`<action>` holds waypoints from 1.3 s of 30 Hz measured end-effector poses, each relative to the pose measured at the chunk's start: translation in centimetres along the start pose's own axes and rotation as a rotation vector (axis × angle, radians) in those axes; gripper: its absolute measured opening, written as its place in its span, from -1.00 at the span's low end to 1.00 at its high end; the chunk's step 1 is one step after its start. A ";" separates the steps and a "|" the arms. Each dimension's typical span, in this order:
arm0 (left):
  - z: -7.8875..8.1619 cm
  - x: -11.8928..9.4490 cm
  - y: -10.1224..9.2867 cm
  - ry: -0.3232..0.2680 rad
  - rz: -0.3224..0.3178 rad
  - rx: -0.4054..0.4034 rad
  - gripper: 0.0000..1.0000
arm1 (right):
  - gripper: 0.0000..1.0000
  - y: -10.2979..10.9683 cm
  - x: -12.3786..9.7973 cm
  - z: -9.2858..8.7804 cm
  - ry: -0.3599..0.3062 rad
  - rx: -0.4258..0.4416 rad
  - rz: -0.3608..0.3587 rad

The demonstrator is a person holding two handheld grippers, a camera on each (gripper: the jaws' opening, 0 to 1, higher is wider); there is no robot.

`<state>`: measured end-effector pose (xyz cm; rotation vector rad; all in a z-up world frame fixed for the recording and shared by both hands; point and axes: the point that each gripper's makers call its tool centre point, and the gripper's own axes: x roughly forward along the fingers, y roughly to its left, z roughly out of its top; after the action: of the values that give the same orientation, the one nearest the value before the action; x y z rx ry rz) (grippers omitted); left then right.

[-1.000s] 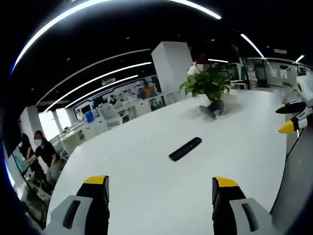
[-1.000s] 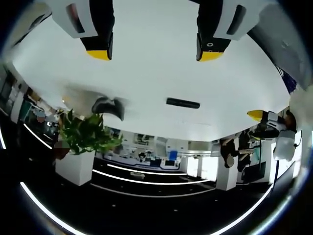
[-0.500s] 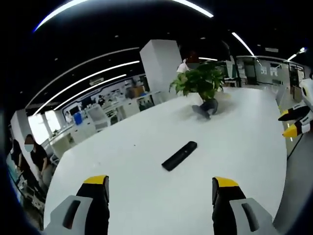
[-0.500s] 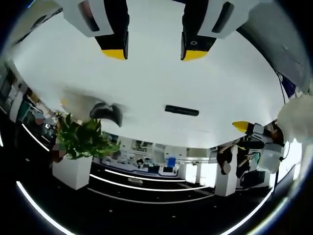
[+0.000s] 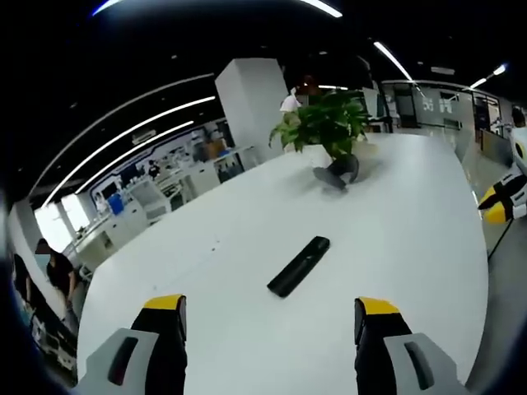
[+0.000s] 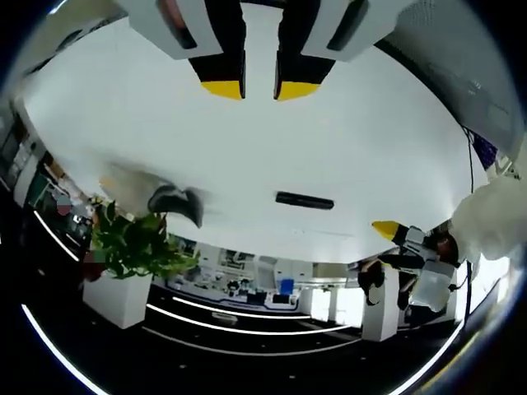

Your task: Press the specified remote control buttons in sequence, fully releasing each button before pressing the next.

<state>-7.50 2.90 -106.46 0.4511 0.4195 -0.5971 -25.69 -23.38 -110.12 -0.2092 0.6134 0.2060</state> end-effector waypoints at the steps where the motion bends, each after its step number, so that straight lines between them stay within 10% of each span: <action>1: 0.1 0.3 0.0 0.000 -0.003 0.006 0.73 | -0.86 -0.2 0.0 -0.1 0.005 -0.003 -0.009; 39: 0.1 11.4 -0.3 0.154 -0.190 0.174 0.59 | -1.00 -0.8 0.1 -0.9 0.058 -0.057 -0.025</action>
<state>0.92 -2.33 -112.13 0.6312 0.5639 -0.7892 -25.87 -24.37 -110.80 -0.2784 0.6629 0.1942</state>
